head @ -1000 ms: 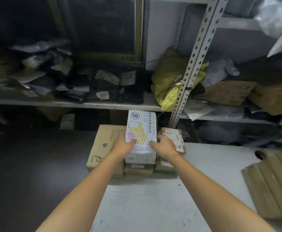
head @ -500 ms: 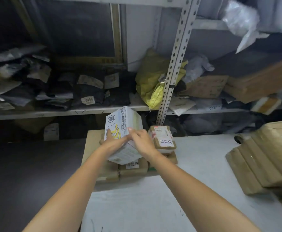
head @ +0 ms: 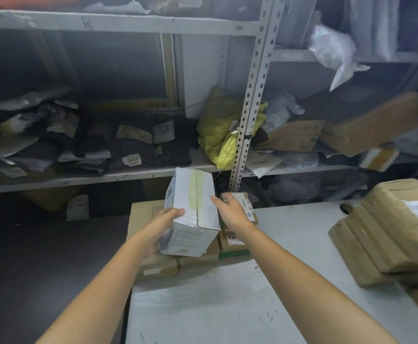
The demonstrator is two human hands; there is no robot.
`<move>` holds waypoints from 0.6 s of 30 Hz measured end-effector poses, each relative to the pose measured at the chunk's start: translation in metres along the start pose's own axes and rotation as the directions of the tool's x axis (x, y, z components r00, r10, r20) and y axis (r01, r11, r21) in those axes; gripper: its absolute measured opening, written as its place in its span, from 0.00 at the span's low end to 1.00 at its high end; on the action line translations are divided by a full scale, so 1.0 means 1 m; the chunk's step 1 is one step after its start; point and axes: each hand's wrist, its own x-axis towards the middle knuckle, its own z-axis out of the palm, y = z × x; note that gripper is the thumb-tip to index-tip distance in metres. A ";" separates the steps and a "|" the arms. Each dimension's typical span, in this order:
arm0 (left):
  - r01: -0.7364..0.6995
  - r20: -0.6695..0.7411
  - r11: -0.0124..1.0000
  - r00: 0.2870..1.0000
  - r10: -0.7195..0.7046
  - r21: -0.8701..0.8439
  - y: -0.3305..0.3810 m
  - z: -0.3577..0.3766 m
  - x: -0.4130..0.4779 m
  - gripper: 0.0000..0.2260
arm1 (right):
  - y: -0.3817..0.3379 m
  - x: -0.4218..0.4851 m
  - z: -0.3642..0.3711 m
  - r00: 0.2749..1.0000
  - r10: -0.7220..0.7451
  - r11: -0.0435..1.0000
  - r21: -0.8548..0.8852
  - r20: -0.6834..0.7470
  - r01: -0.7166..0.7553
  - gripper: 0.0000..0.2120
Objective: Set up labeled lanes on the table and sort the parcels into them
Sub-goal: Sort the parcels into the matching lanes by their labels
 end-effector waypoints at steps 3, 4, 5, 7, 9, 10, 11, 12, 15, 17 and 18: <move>0.006 0.073 1.000 0.997 -0.006 -0.002 0.009 0.014 -0.014 0.22 | -0.005 -0.015 -0.012 0.998 0.029 0.996 0.083 0.048 -0.033 0.20; 0.009 0.091 1.000 0.996 -0.009 -0.004 0.013 0.020 -0.017 0.24 | -0.007 -0.021 -0.016 0.999 0.022 0.995 0.093 0.032 -0.025 0.15; 0.009 0.109 1.000 0.994 -0.008 -0.013 0.016 0.026 -0.017 0.26 | -0.009 -0.025 -0.020 1.000 0.018 0.994 0.112 0.000 -0.018 0.11; 0.004 0.159 1.000 0.987 0.000 -0.022 0.024 0.040 -0.021 0.32 | -0.009 -0.035 -0.034 0.997 0.005 0.990 0.140 -0.073 0.005 0.12; -0.008 0.206 1.000 0.979 0.002 0.029 0.032 0.056 -0.024 0.39 | -0.007 -0.048 -0.055 0.993 0.003 0.988 0.151 -0.120 0.015 0.16; -0.022 0.224 0.998 0.975 0.009 0.059 0.037 0.064 -0.027 0.39 | -0.005 -0.053 -0.065 0.989 0.011 0.988 0.153 -0.145 0.011 0.17; -0.040 0.232 0.995 0.973 0.019 0.086 0.043 0.076 -0.030 0.37 | -0.003 -0.060 -0.077 0.985 0.013 0.988 0.156 -0.173 0.014 0.17; -0.057 0.244 0.992 0.969 0.029 0.109 0.048 0.088 -0.035 0.32 | 0.000 -0.067 -0.089 0.980 0.007 0.988 0.151 -0.201 0.024 0.16; -0.150 0.240 0.981 0.964 0.116 0.125 0.067 0.133 -0.047 0.20 | 0.006 -0.085 -0.127 0.955 -0.050 0.994 0.082 -0.291 0.077 0.08; -0.213 0.262 0.970 0.949 0.176 0.120 0.080 0.166 -0.060 0.17 | 0.009 -0.099 -0.155 0.934 -0.106 0.993 0.007 -0.341 0.115 0.08; -0.247 0.274 0.962 0.939 0.207 0.120 0.086 0.182 -0.064 0.17 | 0.009 -0.107 -0.169 0.924 -0.132 0.991 -0.027 -0.358 0.131 0.11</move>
